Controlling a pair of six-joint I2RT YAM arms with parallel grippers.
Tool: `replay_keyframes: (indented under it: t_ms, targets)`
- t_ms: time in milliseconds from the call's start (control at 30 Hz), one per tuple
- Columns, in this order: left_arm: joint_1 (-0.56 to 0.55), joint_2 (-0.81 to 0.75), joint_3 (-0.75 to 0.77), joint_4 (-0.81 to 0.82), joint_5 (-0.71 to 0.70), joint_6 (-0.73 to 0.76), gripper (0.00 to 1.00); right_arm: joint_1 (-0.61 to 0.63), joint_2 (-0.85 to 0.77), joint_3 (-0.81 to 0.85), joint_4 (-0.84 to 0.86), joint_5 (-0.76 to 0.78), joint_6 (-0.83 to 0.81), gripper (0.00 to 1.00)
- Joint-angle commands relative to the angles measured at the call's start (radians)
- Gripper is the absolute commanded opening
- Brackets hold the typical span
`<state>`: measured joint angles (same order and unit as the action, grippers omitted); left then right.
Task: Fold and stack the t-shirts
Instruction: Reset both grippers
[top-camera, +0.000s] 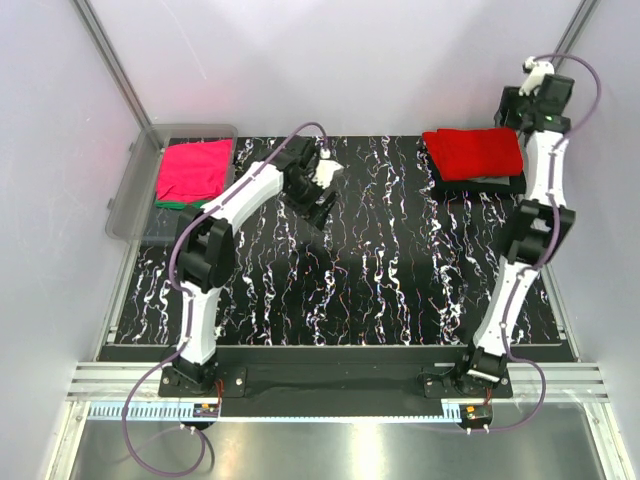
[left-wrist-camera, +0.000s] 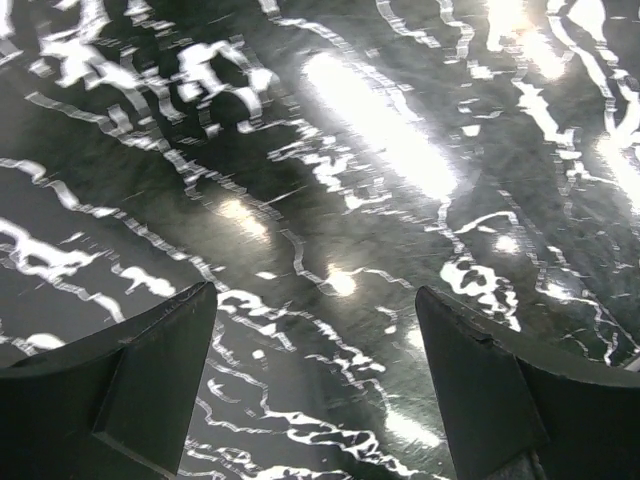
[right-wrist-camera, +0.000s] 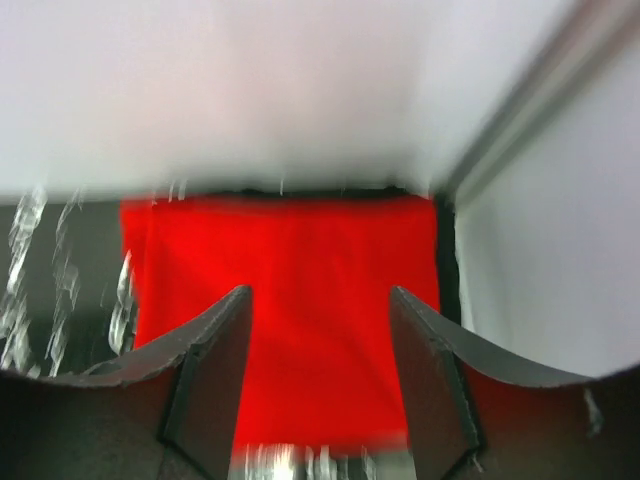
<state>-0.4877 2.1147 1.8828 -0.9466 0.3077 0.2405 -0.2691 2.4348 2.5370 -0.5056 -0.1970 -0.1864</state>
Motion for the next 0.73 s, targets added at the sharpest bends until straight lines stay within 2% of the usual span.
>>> replay_keyframes:
  t_ms: [0,67,133,167,267,400,467,567,600,700]
  targets:
    - [0.052,-0.036,0.076,0.018,-0.063,0.014,0.86,0.036,-0.176,-0.174,-0.114,-0.310,-0.028,0.66]
    - [0.084,-0.053,0.097,0.064,-0.183,0.002,0.91,0.050,-0.273,-0.322,-0.129,-0.363,-0.015,0.75]
    - [0.112,-0.053,0.148,0.087,-0.304,-0.007,0.97,0.085,-0.337,-0.424,-0.139,-0.436,-0.001,0.97]
    - [0.119,-0.048,0.166,0.101,-0.352,-0.001,0.99,0.099,-0.400,-0.533,-0.145,-0.458,-0.001,1.00]
    - [0.153,-0.056,0.226,0.112,-0.407,0.002,0.99,0.157,-0.515,-0.738,-0.123,-0.527,0.017,1.00]
    - [0.190,-0.087,0.217,0.132,-0.412,-0.029,0.99,0.255,-0.600,-0.883,-0.088,-0.327,0.149,1.00]
    - [0.208,-0.102,0.204,0.134,-0.395,-0.079,0.99,0.272,-0.646,-0.953,-0.042,-0.285,0.229,1.00]
    - [0.213,-0.125,0.151,0.135,-0.351,-0.128,0.99,0.326,-0.697,-1.036,0.010,-0.265,0.225,1.00]
    - [0.213,-0.130,0.145,0.132,-0.338,-0.132,0.99,0.346,-0.703,-1.049,0.015,-0.204,0.219,1.00]
    - [0.221,-0.133,0.153,0.134,-0.370,-0.106,0.99,0.373,-0.715,-1.060,0.024,-0.139,0.234,1.00]
